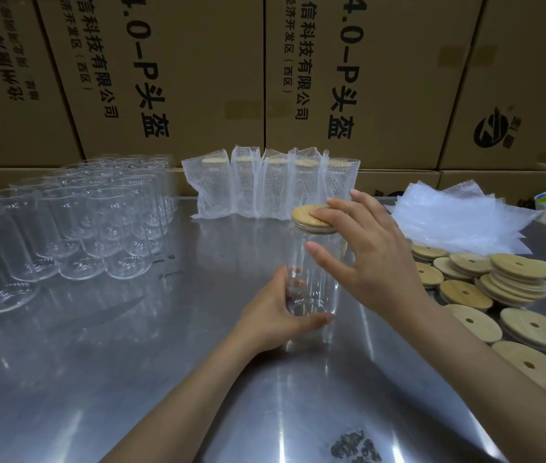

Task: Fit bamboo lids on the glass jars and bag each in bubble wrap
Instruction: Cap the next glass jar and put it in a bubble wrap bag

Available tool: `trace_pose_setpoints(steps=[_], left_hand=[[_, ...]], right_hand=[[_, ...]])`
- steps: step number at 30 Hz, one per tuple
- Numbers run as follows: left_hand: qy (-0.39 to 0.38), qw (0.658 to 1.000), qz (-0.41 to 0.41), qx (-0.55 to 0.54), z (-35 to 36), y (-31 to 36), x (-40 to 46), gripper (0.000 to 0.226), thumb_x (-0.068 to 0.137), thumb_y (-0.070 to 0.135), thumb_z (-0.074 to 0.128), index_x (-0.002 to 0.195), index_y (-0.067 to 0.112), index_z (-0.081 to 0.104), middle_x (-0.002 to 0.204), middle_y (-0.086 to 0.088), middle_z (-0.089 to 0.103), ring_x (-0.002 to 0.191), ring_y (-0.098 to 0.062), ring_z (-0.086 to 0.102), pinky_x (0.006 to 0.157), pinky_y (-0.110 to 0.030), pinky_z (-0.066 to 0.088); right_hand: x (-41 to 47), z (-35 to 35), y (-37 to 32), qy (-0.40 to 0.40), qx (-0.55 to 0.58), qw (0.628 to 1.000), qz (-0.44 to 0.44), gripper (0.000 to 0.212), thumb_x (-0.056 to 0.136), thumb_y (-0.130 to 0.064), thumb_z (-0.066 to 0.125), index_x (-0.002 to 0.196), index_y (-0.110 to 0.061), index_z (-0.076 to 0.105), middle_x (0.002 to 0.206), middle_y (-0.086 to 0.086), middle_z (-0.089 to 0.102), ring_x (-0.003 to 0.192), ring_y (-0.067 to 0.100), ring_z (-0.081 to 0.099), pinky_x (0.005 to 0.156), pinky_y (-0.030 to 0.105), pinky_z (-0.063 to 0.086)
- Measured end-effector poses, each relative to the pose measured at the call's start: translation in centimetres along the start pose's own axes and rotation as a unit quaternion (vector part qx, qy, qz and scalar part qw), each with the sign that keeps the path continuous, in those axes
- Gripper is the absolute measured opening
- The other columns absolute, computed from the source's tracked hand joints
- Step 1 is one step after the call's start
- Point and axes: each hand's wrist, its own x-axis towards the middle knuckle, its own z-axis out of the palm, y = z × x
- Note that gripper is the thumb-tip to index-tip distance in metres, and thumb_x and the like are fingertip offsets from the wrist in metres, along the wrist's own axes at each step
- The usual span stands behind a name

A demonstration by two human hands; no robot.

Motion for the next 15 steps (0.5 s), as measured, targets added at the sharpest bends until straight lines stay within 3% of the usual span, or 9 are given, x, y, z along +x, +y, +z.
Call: trace_pose_setpoints(steps=[6,10,12,15], left_hand=[[-0.003,1.0,0.001,0.002,-0.1,0.2,0.1,0.081,0.063,0.048,0.085,0.126,0.038,0.035,0.113,0.023,0.053,0.104,0.01,0.054,0.098,-0.026,0.047],[-0.005,1.0,-0.005,-0.002,-0.1,0.1,0.5,0.078,0.063,0.043,0.087,0.122,0.038,0.037,0.113,0.019,0.054,0.104,0.008,0.057,0.097,-0.023,0.048],[-0.003,1.0,-0.002,-0.006,0.0,0.0,0.6,0.076,0.064,0.039,0.087,0.122,0.038,0.037,0.111,0.018,0.055,0.098,0.016,0.056,0.089,-0.009,0.046],[-0.007,1.0,0.003,0.009,-0.2,0.0,0.5,0.075,0.066,0.044,0.085,0.122,0.041,0.035,0.105,0.026,0.052,0.088,0.032,0.048,0.075,0.004,0.039]], right_hand=[[-0.1,0.8,0.1,0.021,0.03,0.999,0.0,0.044,0.09,-0.048,0.053,0.124,-0.021,0.061,0.136,-0.003,0.055,0.142,0.02,0.031,0.113,0.042,0.029],[-0.3,1.7,1.4,0.014,0.14,0.99,0.01,0.05,0.094,-0.054,0.035,0.134,-0.029,0.051,0.142,-0.016,0.043,0.142,0.004,0.022,0.114,0.022,0.018],[-0.1,2.3,3.0,0.045,0.206,0.975,0.071,0.05,0.095,-0.054,0.03,0.137,-0.032,0.048,0.137,-0.021,0.045,0.137,0.0,0.028,0.108,0.016,0.022],[0.9,3.4,7.2,0.062,0.163,0.961,0.217,0.046,0.097,-0.044,0.039,0.134,-0.019,0.052,0.132,-0.009,0.053,0.129,0.013,0.042,0.099,0.03,0.036]])
